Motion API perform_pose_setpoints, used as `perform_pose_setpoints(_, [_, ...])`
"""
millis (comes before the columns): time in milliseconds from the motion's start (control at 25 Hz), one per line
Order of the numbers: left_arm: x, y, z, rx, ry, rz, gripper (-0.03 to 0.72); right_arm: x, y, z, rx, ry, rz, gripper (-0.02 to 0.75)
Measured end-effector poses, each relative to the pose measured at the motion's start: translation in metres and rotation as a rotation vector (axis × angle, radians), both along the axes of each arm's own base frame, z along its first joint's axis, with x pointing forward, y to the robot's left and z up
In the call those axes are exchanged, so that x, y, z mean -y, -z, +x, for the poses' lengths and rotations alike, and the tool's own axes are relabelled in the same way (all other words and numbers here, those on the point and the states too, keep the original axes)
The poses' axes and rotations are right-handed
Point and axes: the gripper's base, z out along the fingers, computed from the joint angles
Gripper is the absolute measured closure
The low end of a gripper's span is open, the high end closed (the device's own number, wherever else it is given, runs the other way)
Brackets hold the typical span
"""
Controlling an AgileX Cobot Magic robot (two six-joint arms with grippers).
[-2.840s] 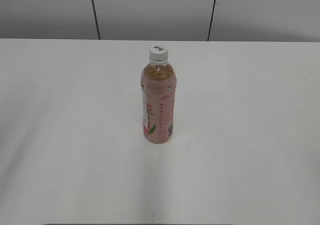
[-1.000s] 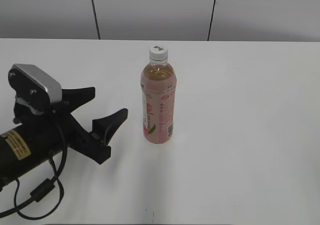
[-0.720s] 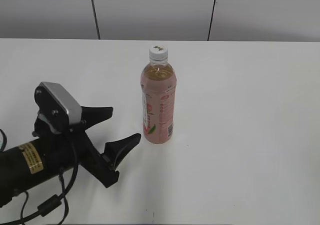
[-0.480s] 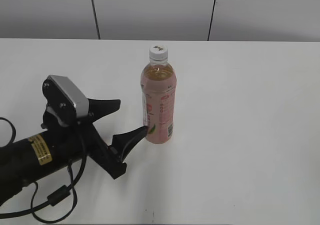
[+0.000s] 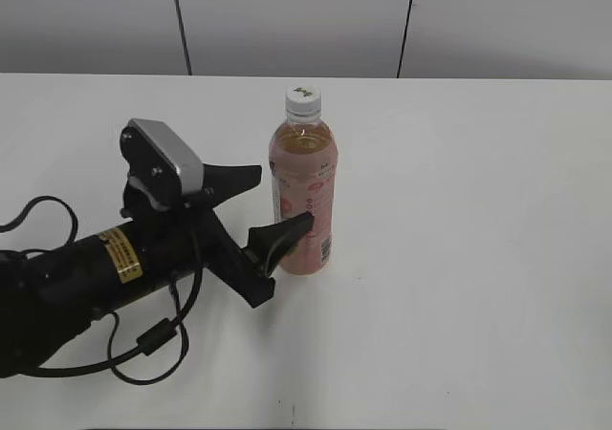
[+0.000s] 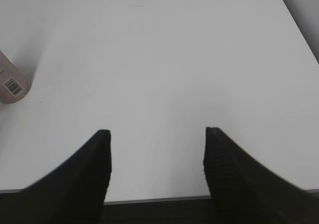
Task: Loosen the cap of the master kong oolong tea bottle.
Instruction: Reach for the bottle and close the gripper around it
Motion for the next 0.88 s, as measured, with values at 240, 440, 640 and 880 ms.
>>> perform_pose_setpoints(240, [0.009, 0.008, 0.012, -0.011, 0.013, -0.012, 0.148, 0.0, 0.0, 0.0, 0.0, 0.0, 0.0, 0.288])
perform_pose_setpoints(440, [0.016, 0.013, 0.022, -0.012, 0.012, -0.02, 0.148, 0.001, 0.0, 0.0, 0.001, 0.005, -0.007, 0.29])
perform_pose_setpoints(640, [0.021, 0.019, 0.03, -0.012, 0.012, -0.023, 0.148, 0.001, 0.0, 0.0, 0.0, 0.005, -0.006, 0.298])
perform_pose_setpoints(880, [0.028, 0.013, 0.042, 0.024, 0.011, -0.05, 0.148, 0.0, 0.0, 0.0, 0.0, 0.0, 0.0, 0.298])
